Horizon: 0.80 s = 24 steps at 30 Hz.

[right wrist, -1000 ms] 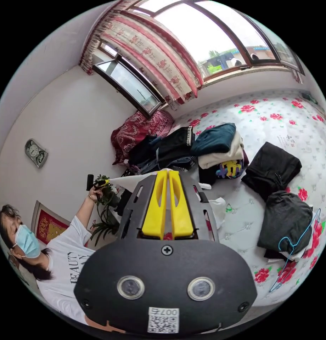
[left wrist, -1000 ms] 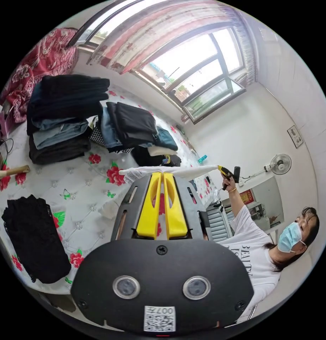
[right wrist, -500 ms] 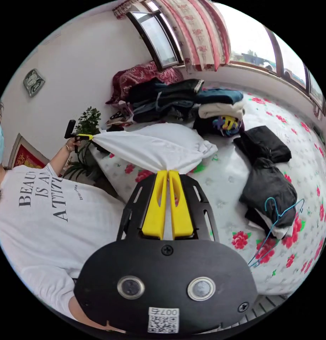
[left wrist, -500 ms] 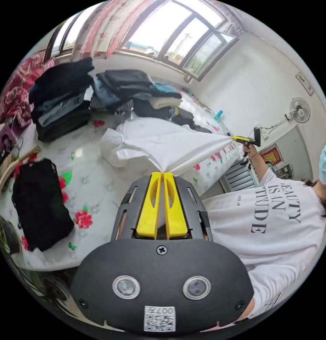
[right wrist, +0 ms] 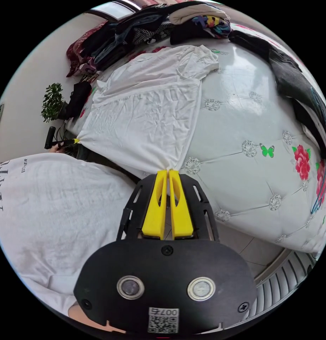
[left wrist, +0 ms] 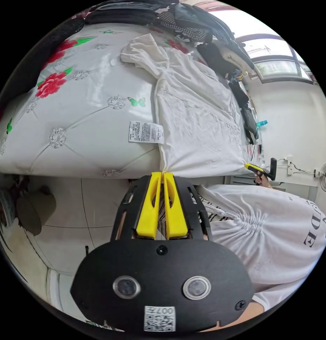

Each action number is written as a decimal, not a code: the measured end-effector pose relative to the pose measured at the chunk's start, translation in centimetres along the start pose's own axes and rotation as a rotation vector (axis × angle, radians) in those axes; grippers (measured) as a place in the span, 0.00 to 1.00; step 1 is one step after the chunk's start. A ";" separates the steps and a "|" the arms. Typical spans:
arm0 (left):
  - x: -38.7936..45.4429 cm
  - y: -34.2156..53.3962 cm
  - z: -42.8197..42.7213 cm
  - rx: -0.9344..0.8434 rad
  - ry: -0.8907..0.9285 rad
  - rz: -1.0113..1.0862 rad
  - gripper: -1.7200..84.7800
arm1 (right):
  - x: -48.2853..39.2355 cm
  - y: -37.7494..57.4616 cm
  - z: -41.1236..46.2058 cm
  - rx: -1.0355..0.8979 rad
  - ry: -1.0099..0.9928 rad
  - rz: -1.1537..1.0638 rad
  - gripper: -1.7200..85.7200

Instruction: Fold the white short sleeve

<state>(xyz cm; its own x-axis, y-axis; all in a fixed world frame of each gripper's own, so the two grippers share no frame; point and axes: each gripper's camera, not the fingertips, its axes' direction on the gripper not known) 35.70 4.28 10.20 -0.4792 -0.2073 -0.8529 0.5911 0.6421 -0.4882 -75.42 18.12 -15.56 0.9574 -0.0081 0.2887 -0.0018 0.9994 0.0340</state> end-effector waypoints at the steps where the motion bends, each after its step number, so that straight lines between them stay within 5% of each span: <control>1: -0.1 0.2 0.0 -0.001 -0.003 -0.001 0.01 | 0.2 -0.1 0.4 -0.009 -0.002 -0.002 0.02; 13: -3.2 1.6 -1.5 0.047 -0.030 0.018 0.07 | 1.8 -1.8 3.8 -0.092 0.004 0.060 0.05; 18: -7.5 1.4 -6.7 0.231 0.049 -0.064 0.10 | 0.4 -2.9 0.5 0.010 0.132 0.141 0.07; 24: -14.7 -4.5 -8.9 0.405 0.239 -0.180 0.13 | -7.6 -17.5 0.1 0.119 0.126 -0.114 0.09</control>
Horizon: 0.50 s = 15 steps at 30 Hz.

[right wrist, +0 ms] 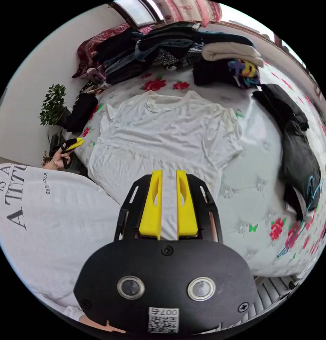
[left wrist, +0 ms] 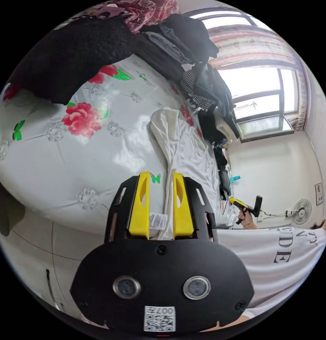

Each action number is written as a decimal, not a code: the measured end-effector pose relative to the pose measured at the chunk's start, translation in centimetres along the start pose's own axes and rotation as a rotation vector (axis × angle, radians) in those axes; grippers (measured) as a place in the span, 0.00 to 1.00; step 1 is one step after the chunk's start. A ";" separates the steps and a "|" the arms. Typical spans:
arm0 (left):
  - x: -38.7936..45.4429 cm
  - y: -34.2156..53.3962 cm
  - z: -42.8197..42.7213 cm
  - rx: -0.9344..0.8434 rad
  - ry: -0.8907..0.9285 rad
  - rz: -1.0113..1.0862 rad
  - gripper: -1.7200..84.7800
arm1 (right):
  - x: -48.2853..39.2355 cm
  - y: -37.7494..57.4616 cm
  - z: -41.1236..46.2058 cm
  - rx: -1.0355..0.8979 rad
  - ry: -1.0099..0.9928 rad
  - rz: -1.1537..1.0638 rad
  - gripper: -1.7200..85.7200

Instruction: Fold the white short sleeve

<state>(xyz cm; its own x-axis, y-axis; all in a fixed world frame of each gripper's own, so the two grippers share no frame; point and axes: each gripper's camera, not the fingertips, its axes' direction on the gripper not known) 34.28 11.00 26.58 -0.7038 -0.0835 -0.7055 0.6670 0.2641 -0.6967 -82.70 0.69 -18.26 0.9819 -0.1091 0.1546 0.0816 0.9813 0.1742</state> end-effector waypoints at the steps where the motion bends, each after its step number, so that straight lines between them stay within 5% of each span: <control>1: -0.8 -1.9 0.7 0.000 0.026 -0.005 0.14 | -2.1 -4.3 1.1 0.019 -0.039 -0.083 0.09; 8: -5.4 -9.1 4.0 0.005 0.131 -0.094 0.14 | -17.4 -27.0 12.3 -0.061 -0.191 -0.517 0.11; 15: -8.9 -8.9 4.3 0.073 0.249 -0.176 0.02 | -23.2 -35.7 24.3 -0.310 -0.169 -0.566 0.07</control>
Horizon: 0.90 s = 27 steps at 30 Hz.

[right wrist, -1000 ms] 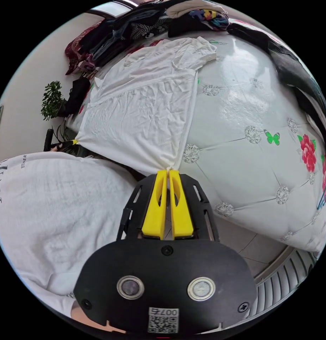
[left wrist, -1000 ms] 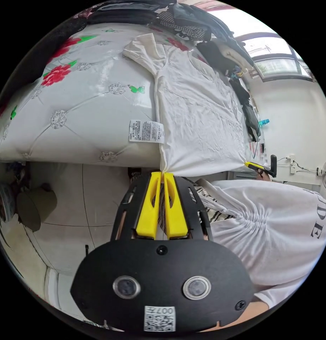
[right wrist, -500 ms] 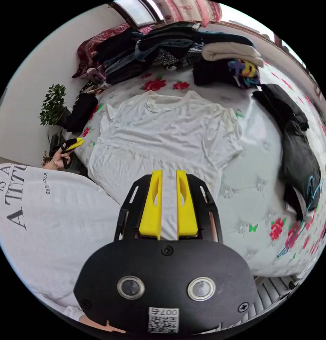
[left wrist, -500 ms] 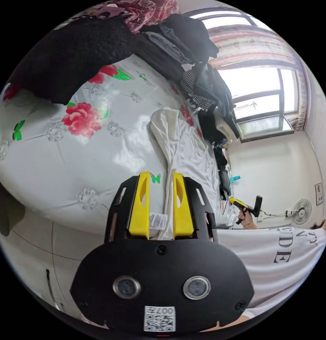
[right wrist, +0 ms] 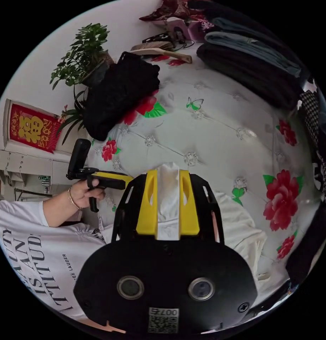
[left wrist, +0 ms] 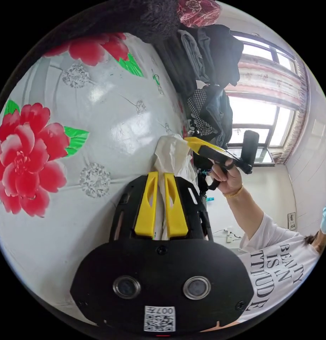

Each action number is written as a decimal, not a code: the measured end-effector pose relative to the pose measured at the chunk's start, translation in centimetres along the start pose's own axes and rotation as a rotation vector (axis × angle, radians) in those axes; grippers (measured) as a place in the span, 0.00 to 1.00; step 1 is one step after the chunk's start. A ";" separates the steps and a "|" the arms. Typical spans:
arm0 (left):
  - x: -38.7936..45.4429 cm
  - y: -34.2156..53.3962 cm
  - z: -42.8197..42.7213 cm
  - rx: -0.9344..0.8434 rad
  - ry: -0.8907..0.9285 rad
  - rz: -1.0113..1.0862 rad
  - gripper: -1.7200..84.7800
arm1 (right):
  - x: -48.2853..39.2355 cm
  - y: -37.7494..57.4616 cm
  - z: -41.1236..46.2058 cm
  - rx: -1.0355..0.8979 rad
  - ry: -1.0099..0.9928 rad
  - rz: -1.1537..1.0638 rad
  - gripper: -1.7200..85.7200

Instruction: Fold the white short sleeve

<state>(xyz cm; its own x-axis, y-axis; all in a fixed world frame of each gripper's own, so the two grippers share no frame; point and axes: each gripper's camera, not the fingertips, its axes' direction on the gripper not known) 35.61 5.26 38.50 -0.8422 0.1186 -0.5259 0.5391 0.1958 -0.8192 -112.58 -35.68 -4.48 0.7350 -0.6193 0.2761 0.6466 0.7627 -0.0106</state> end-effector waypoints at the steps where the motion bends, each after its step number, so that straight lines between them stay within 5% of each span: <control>1: -0.4 0.2 0.1 -0.008 0.015 0.001 0.02 | 0.6 -0.6 1.1 -0.039 -0.033 0.017 0.05; 7: 4.2 2.9 -3.1 0.074 0.012 0.328 0.01 | 0.1 4.1 -4.8 0.169 -0.144 -0.187 0.02; 14: 12.7 9.1 2.0 -0.135 -0.140 0.827 0.08 | 4.9 12.7 -2.7 -0.093 -0.017 -0.012 0.04; 17: 12.9 10.6 4.7 -0.213 -0.203 0.811 0.10 | 5.2 14.1 -2.6 -0.043 0.011 0.023 0.04; 20: 11.1 9.8 3.8 -0.106 -0.312 0.664 0.10 | 5.4 13.8 -2.8 0.027 0.010 0.025 0.05; 27: 6.9 4.2 5.3 -0.146 -0.261 0.433 0.14 | 6.7 11.0 0.6 0.027 -0.008 0.003 0.04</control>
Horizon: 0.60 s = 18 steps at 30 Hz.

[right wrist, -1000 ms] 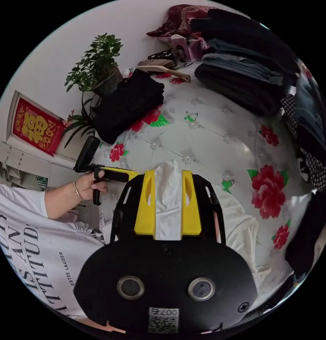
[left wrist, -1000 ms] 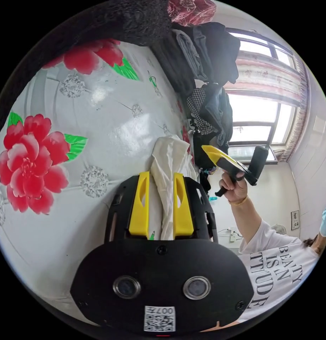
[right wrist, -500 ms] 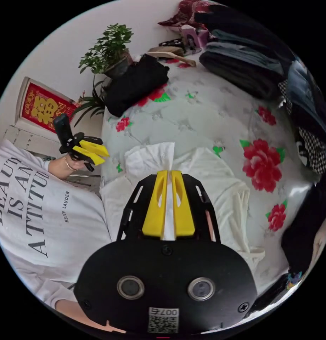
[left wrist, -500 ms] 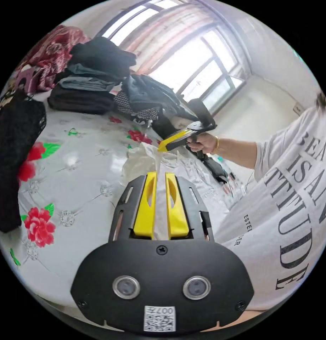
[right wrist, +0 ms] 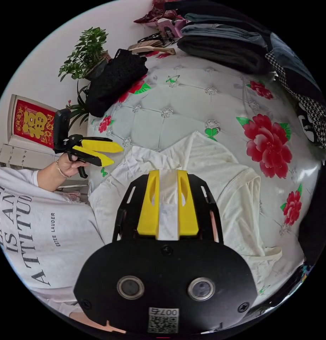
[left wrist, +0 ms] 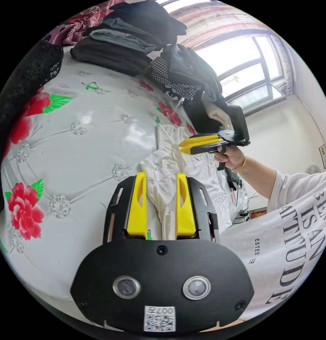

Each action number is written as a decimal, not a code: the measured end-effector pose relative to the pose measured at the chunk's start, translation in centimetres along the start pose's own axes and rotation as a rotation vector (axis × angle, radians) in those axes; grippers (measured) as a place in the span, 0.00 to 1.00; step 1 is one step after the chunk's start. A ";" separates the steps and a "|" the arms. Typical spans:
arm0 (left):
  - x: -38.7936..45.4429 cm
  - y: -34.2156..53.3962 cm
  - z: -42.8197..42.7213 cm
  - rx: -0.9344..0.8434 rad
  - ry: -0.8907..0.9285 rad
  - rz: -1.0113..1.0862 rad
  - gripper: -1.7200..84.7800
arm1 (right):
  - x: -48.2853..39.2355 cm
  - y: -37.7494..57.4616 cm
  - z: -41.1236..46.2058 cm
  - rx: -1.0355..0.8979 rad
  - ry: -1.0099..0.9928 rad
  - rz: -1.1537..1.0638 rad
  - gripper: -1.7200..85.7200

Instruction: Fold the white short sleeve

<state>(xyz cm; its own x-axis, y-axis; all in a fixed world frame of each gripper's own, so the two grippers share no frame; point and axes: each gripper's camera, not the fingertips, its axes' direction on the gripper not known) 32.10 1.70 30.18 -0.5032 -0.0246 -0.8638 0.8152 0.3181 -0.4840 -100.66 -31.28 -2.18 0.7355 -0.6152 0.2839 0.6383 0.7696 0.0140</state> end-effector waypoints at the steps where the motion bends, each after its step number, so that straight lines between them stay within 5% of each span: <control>1: -0.2 -0.7 1.2 -0.034 0.006 -0.003 0.13 | 0.1 -0.2 0.7 -0.010 0.014 -0.002 0.04; 5: -0.3 -1.7 4.7 -0.108 -0.069 -0.020 0.02 | 0.6 0.4 1.2 -0.013 0.059 0.005 0.02; 18: 6.3 2.2 3.4 0.047 -0.070 0.184 0.01 | 2.3 2.5 -0.1 0.065 -0.087 0.047 0.06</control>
<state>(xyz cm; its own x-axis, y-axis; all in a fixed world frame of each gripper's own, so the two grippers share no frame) 31.68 -1.01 23.19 -0.3246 -0.0363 -0.9451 0.9050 0.2786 -0.3215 -97.32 -30.80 -1.62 0.7399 -0.5633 0.3678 0.5855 0.8084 0.0602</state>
